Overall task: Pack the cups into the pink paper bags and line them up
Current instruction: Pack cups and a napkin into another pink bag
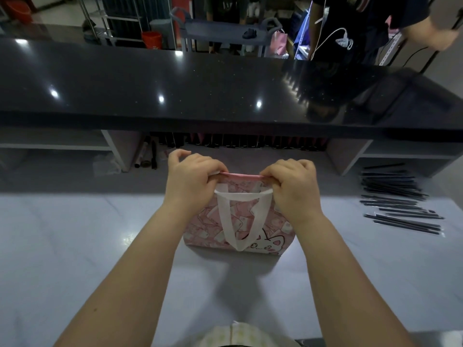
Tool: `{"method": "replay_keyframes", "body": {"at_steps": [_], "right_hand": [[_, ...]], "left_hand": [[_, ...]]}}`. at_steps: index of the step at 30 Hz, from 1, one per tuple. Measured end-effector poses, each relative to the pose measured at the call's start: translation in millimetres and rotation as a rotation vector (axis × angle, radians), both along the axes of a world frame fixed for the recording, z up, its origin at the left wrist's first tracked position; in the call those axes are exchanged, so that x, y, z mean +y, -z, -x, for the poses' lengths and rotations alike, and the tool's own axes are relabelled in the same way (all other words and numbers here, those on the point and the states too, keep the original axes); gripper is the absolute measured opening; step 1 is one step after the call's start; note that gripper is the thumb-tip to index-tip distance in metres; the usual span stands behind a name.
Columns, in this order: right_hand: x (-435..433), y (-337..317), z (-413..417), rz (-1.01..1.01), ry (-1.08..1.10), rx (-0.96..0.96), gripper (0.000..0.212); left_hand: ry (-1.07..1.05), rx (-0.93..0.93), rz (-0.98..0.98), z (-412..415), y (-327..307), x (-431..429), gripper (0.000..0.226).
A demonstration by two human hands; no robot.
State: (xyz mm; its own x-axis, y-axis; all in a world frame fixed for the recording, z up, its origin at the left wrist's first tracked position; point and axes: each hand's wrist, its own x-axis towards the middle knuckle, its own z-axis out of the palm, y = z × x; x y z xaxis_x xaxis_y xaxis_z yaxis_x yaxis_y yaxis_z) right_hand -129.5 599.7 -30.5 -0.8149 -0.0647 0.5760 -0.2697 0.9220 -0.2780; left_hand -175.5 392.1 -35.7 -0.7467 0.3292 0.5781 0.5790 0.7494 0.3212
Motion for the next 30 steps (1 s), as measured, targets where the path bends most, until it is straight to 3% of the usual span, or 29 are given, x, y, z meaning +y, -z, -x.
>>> {"method": "replay_keyframes", "body": {"at_steps": [3, 6, 9, 15, 20, 26, 30], "right_hand": [[12, -2, -2, 0.017, -0.051, 0.008, 0.009], [37, -3, -7, 0.070, -0.074, -0.030, 0.019], [51, 0, -8, 0.152, -0.052, -0.126, 0.019], [38, 12, -2, 0.306, 0.013, -0.051, 0.023], [52, 19, -8, 0.708, 0.028, -0.169, 0.033], [37, 16, 2, 0.826, 0.034, -0.026, 0.036], [26, 30, 4, 0.936, 0.046, -0.142, 0.029]], "left_hand": [[0.039, 0.025, -0.027, 2, 2, -7, 0.005], [0.059, -0.040, -0.051, 6, 2, -27, 0.023], [0.043, -0.054, -0.072, 12, 4, -39, 0.010], [-0.018, 0.013, -0.136, 11, 11, -29, 0.005], [0.044, -0.336, -0.499, 10, 21, -49, 0.023], [-0.070, -0.292, -0.690, 12, 24, -46, 0.036], [-0.089, -0.346, -0.814, 11, 31, -53, 0.030]]}}
